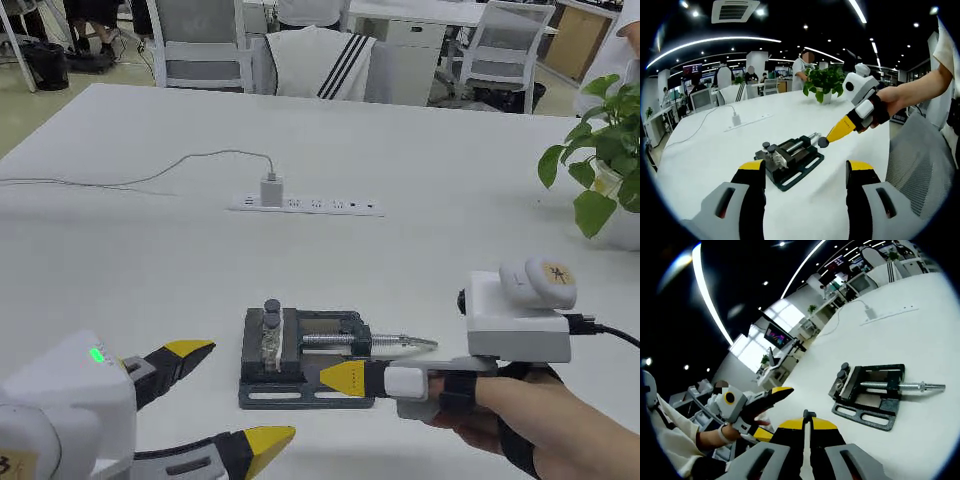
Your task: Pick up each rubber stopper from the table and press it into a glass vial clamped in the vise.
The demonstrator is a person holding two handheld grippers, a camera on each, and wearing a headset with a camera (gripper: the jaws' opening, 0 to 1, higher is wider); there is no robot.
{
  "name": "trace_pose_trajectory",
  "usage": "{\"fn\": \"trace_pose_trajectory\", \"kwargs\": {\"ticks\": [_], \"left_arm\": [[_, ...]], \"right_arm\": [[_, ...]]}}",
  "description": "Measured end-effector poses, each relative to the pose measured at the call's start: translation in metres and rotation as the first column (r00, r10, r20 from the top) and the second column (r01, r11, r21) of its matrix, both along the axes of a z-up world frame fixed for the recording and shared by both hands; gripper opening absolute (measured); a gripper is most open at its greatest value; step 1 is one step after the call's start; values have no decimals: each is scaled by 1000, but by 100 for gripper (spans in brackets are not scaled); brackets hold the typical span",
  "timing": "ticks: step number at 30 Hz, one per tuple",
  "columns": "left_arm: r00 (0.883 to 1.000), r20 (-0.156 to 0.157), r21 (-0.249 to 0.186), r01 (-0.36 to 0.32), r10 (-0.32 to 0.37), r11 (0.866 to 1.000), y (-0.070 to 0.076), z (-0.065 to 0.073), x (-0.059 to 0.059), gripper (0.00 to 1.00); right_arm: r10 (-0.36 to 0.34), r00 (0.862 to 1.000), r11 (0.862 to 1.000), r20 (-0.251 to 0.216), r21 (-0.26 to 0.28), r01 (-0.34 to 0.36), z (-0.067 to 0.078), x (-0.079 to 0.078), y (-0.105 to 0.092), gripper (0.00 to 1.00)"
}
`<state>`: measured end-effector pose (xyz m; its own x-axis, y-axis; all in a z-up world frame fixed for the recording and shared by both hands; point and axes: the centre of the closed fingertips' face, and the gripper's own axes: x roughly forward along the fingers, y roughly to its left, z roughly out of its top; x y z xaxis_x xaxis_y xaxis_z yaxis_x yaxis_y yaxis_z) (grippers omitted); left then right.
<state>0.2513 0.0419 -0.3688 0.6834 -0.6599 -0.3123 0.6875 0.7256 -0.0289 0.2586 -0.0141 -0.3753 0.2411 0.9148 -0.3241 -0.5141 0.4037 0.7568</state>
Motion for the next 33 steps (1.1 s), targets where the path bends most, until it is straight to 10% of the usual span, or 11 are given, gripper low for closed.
{"fn": "trace_pose_trajectory", "kwargs": {"ticks": [10,21,33], "left_arm": [[999,25,-18,48,-48,999,-14,7,-2,52],[993,55,-28,108,-106,994,-32,13,-1,34],[986,75,-56,153,-148,987,-42,23,1,18]], "right_arm": [[-62,983,980,-174,177,94,13,-4,-2,0],[-84,915,913,-394,338,230,32,-5,-1,0],[-56,880,881,-471,392,266,39,-14,3,0]]}}
